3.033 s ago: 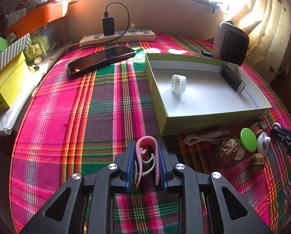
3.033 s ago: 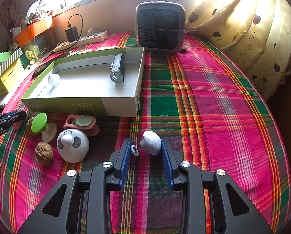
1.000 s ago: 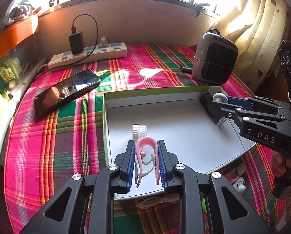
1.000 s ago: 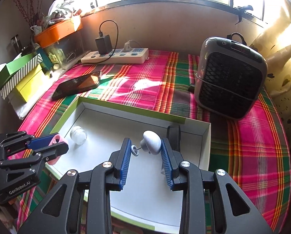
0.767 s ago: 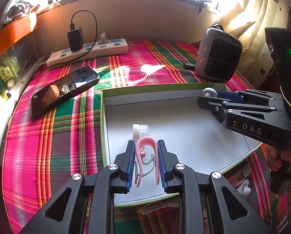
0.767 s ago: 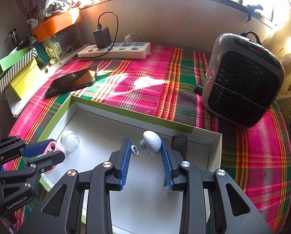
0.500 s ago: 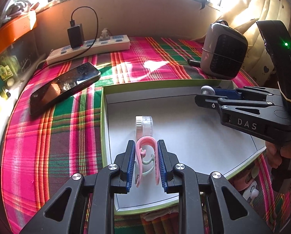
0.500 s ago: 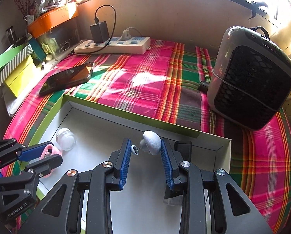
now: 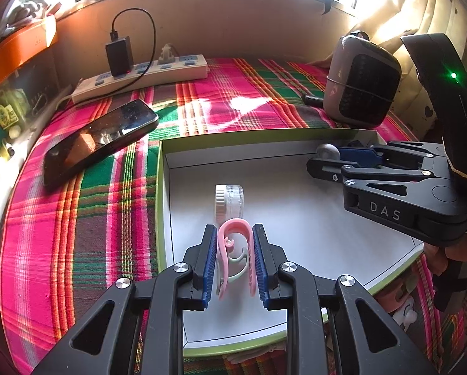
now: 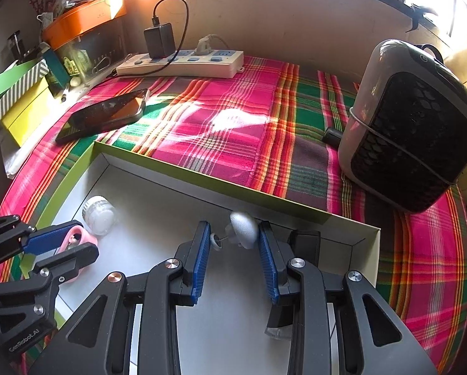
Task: Organize objects
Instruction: 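Carry the pink clip and white mushroom figure with both tools into the tray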
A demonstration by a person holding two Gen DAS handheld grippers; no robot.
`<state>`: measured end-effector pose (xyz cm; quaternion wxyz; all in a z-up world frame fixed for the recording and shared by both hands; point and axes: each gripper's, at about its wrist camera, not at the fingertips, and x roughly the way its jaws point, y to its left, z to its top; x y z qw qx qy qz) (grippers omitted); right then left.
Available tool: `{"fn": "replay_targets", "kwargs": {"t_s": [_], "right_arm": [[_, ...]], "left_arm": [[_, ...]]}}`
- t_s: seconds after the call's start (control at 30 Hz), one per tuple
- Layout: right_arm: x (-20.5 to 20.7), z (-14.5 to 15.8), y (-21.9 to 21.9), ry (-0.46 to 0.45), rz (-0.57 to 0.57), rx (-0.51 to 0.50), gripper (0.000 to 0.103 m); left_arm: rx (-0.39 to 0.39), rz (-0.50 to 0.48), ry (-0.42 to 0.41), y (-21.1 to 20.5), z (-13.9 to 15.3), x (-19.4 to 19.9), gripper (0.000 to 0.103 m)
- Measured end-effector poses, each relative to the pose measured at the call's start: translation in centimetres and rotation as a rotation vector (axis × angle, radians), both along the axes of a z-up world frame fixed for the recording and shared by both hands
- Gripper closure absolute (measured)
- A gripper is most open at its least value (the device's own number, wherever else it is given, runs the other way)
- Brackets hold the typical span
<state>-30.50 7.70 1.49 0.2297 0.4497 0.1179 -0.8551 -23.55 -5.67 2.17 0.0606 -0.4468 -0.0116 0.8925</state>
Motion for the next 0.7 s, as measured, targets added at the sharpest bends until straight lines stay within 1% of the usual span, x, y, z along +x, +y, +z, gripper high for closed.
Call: {"fn": "replay_targets", "kwargs": {"t_s": [0.43,0.7], "right_arm": [[-0.22,-0.21,-0.35,-0.004,-0.001,0.027,0.07],[-0.27,-0.24,-0.19,-0.008,-0.011,0.025,0.07]], "left_arm": [[-0.011,-0.003,-0.002,0.07,-0.11,-0.08,0.082],[-0.011,-0.003,-0.004,0.08,-0.06,-0.15,0.081]]}}
